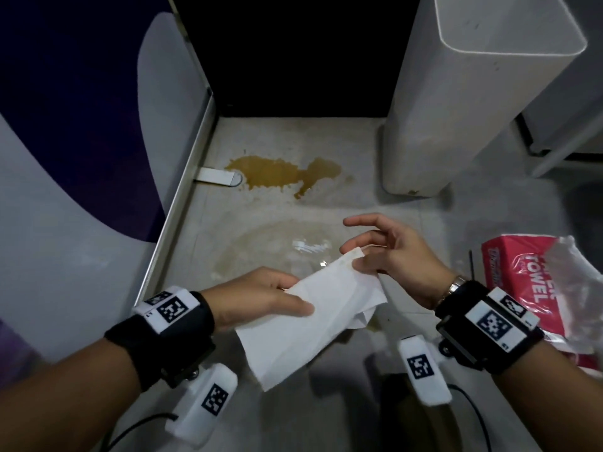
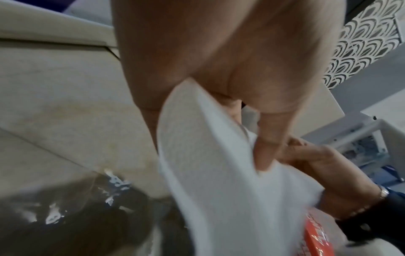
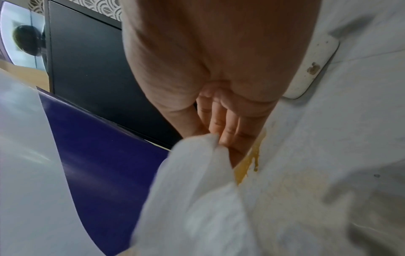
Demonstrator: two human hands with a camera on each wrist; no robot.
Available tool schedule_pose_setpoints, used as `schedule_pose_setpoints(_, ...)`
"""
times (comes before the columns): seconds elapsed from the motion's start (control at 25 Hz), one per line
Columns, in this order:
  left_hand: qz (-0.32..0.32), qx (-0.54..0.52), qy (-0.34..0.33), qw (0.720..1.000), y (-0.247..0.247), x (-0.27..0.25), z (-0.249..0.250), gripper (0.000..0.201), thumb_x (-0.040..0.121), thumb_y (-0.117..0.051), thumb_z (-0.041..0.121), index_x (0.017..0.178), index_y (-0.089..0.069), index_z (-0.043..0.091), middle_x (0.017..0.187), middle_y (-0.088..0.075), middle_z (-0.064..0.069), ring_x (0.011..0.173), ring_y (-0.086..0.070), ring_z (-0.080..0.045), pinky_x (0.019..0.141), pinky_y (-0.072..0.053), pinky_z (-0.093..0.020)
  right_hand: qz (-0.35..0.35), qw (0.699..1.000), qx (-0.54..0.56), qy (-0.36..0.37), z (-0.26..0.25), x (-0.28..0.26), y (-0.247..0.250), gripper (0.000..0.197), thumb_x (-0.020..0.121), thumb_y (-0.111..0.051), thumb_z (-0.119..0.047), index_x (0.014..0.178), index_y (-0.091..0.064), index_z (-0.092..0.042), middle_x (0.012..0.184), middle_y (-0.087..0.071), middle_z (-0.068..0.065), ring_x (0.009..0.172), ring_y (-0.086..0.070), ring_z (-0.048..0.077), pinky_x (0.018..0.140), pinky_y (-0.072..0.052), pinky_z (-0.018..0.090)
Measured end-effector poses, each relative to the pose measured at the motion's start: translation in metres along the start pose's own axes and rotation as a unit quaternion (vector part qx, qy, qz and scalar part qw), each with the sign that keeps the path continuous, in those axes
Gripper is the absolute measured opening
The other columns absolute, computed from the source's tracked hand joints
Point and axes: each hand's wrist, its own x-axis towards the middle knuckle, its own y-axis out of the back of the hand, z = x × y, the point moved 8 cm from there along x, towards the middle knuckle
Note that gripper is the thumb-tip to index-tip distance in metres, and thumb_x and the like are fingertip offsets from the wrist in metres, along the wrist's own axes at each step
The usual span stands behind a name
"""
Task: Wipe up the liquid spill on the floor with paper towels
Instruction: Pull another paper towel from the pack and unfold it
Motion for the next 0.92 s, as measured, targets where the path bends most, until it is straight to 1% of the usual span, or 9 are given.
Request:
schedule_pose_setpoints(0.12,0.091,-0.04,-0.025,0.995,0.009,0.007,0.0,0.018,0.087,-0.069,0.011,0.103,-0.074,0.005,0.101,-0.074,-0.018,0.084,-0.071,-0.028,0.074,-0.055,-0.033,0.086,0.993,0.085,-0.01,0.013,-0.003,0.01,0.05,0.079,-0.079,-0.03,0.126,-0.061,-0.031,0.118,-0.069,-0.001,0.103,-0.066,0.016,0.08,-0.053,0.035)
schedule_pose_setpoints(0.16,0.11,-0.073,-0.032,0.991,0.011,0.008,0.0,0.019,0.086,-0.069,0.011,0.104,-0.073,0.005,0.101,-0.074,-0.016,0.088,-0.072,-0.031,0.079,-0.056,-0.037,0.086,0.986,0.134,-0.048,0.025,-0.007,0.008,0.06,0.075,-0.078,-0.047,0.129,-0.057,-0.033,0.124,-0.065,-0.003,0.111,-0.064,0.018,0.084,-0.055,0.041)
schedule_pose_setpoints(0.24,0.129,-0.124,-0.042,0.983,0.013,0.009,0.001,0.023,0.087,-0.07,0.013,0.109,-0.072,0.008,0.103,-0.075,-0.012,0.096,-0.071,-0.032,0.086,-0.056,-0.043,0.01,0.971,0.194,-0.14,0.049,-0.022,-0.02,0.064,0.076,-0.075,-0.058,0.128,-0.057,-0.026,0.127,-0.065,0.004,0.114,-0.064,0.026,0.091,-0.055,0.053)
schedule_pose_setpoints(0.32,0.132,-0.141,-0.046,0.98,0.009,0.011,0.002,0.026,0.087,-0.07,0.013,0.112,-0.07,0.008,0.105,-0.075,-0.01,0.098,-0.071,-0.03,0.09,-0.056,-0.046,-0.058,0.967,0.18,-0.169,0.058,-0.038,-0.046,0.044,0.087,-0.071,-0.045,0.116,-0.064,-0.013,0.114,-0.071,0.014,0.1,-0.069,0.031,0.087,-0.057,0.05)
schedule_pose_setpoints(0.44,0.144,-0.151,-0.039,0.977,0.006,0.014,0.0,0.024,0.089,-0.067,0.018,0.109,-0.07,0.004,0.105,-0.074,-0.011,0.099,-0.071,-0.031,0.094,-0.054,-0.049,0.021,0.973,0.18,-0.146,0.065,-0.039,-0.045,0.019,0.089,-0.069,-0.013,0.101,-0.068,0.002,0.093,-0.073,0.019,0.077,-0.068,0.028,0.067,-0.058,0.038)
schedule_pose_setpoints(0.56,0.174,-0.165,-0.041,0.97,0.011,0.014,-0.002,0.023,0.092,-0.06,0.014,0.103,-0.068,-0.006,0.106,-0.072,-0.017,0.101,-0.069,-0.034,0.099,-0.051,-0.049,0.073,0.972,0.181,-0.132,0.064,-0.037,-0.032,0.006,0.091,-0.063,-0.002,0.094,-0.067,-0.003,0.073,-0.066,0.012,0.058,-0.059,0.019,0.054,-0.052,0.031)
schedule_pose_setpoints(0.68,0.172,-0.189,-0.062,0.965,0.012,0.013,0.002,0.021,0.092,-0.054,0.0,0.106,-0.068,0.003,0.106,-0.072,-0.019,0.089,-0.067,-0.031,0.088,-0.052,-0.042,0.093,0.969,0.192,-0.127,0.062,-0.038,-0.03,0.011,0.093,-0.057,0.0,0.092,-0.064,-0.009,0.058,-0.055,0.0,0.042,-0.046,0.009,0.041,-0.041,0.02)
schedule_pose_setpoints(0.76,0.164,-0.227,-0.065,0.958,0.012,0.014,0.003,0.023,0.092,-0.051,-0.004,0.101,-0.07,0.004,0.101,-0.072,-0.018,0.083,-0.067,-0.027,0.081,-0.055,-0.037,0.088,0.965,0.209,-0.129,0.061,-0.039,-0.031,0.012,0.094,-0.056,-0.002,0.094,-0.067,-0.008,0.063,-0.058,0.002,0.044,-0.05,0.01,0.044,-0.044,0.021)
schedule_pose_setpoints(0.92,0.144,-0.275,-0.066,0.948,0.013,0.013,0.001,0.025,0.09,-0.047,0.005,0.087,-0.071,0.0,0.095,-0.072,-0.013,0.085,-0.069,-0.026,0.077,-0.058,-0.033,0.066,0.947,0.28,-0.145,0.061,-0.036,-0.032,0.029,0.092,-0.05,-0.021,0.104,-0.073,-0.008,0.1,-0.067,0.014,0.079,-0.065,0.025,0.076,-0.052,0.038)
